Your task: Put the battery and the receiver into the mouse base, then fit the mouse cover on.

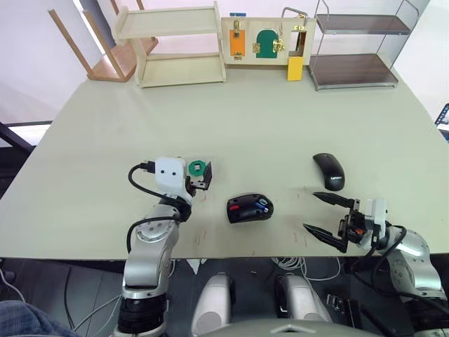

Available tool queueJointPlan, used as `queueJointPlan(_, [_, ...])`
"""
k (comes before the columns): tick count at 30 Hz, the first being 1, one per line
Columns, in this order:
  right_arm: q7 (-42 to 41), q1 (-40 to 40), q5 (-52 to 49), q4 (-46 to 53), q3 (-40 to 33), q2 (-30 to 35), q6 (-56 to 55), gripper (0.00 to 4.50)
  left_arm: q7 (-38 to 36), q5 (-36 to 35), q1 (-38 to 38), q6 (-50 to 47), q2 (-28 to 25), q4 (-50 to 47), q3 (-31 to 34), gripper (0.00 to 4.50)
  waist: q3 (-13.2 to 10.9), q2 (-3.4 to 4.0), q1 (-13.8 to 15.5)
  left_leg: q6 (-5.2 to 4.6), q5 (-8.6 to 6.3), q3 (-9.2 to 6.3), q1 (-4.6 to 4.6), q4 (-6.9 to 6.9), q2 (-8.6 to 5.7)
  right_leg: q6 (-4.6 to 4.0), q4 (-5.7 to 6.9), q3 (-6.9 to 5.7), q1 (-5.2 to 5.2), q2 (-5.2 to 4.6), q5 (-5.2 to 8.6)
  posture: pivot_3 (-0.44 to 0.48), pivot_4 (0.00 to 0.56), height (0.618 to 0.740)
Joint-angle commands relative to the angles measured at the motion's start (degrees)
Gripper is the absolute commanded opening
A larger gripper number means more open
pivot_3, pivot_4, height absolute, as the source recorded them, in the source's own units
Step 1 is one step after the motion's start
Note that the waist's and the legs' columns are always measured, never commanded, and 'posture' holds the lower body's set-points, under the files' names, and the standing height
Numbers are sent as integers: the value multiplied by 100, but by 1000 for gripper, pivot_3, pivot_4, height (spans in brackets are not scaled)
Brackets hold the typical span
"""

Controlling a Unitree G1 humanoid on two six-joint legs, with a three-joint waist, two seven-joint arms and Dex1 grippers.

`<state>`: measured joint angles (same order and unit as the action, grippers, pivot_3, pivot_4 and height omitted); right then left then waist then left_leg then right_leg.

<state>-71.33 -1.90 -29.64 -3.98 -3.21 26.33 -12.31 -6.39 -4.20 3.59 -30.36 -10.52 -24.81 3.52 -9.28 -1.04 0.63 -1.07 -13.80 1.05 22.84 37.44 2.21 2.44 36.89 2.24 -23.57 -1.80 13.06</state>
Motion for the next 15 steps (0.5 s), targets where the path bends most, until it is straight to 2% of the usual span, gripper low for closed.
queueJointPlan(1, [-60,-30,-65,38,-90,1,-106,4500,248,97,203,-223,80,-192,51,4418,0,0,0,0,0,0,0,0,1,-1,0,0,0,1,0,0,150,740])
queueJointPlan(2, [-66,-37,-67,31,-97,5,-109,4500,306,71,258,-287,139,-171,78,4418,0,0,1,0,0,0,0,0,1,-1,0,0,0,1,-1,0,150,740])
queueJointPlan(6, [-78,-28,-81,13,-128,31,-101,4500,386,-89,396,-486,284,-84,216,3587,0,0,2,0,0,3,0,1,0,0,0,4,1,0,-2,0,150,740])
queueJointPlan(8, [-89,-43,-80,14,-140,45,-109,4500,394,-150,416,-649,335,-82,257,2807,0,-1,2,0,0,4,0,0,0,7,0,6,0,0,-10,0,150,740])
queueJointPlan(15, [-77,-96,-93,71,-146,56,-91,4500,455,-207,555,-724,403,139,326,2807,0,-1,1,0,0,3,0,1,0,8,0,5,0,2,-9,0,150,740])
